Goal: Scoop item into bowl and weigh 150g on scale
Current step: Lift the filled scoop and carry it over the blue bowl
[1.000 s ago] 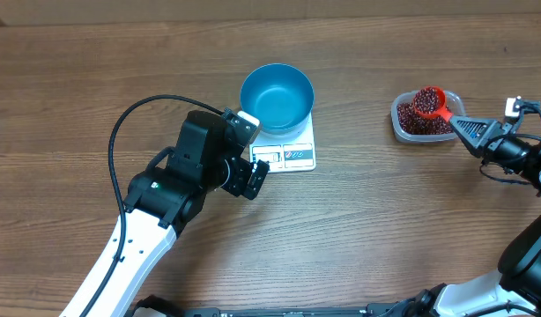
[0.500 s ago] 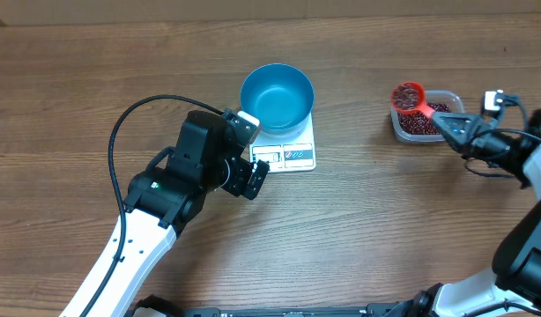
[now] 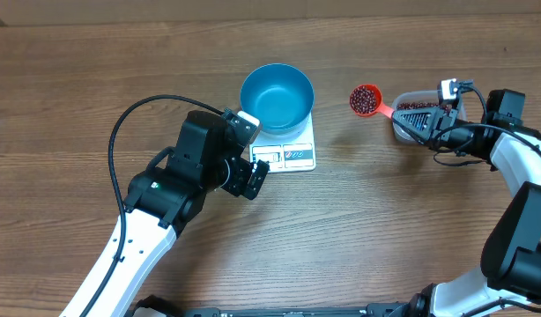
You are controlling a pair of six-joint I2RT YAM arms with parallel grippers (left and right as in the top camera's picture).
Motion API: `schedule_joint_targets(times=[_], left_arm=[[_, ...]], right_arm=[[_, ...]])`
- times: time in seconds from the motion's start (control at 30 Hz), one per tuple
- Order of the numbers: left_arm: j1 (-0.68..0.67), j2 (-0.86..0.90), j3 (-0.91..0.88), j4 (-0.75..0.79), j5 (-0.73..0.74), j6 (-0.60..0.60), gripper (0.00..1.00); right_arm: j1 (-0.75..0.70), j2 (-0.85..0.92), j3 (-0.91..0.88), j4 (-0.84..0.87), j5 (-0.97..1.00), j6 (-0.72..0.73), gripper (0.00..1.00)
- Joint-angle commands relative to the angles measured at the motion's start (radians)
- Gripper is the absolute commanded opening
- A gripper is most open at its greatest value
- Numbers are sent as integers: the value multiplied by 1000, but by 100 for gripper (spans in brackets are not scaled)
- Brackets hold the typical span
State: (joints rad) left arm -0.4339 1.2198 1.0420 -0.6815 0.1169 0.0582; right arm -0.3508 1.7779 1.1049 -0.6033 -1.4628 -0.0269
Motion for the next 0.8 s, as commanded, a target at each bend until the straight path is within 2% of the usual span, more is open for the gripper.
schedule_joint_targets(times=[0.0, 0.2, 0.43, 0.77], left_arm=[[2, 4, -2, 2, 11, -10, 99], [2, 4, -2, 2, 11, -10, 100], [2, 4, -2, 2, 11, -10, 100], [2, 4, -2, 2, 11, -10, 99]], right_arm=[[5, 6, -6, 28, -31, 58, 4], [33, 6, -6, 108, -30, 144, 4], [155, 6, -6, 270, 79, 310, 4], [246, 6, -6, 371, 147, 396, 4]])
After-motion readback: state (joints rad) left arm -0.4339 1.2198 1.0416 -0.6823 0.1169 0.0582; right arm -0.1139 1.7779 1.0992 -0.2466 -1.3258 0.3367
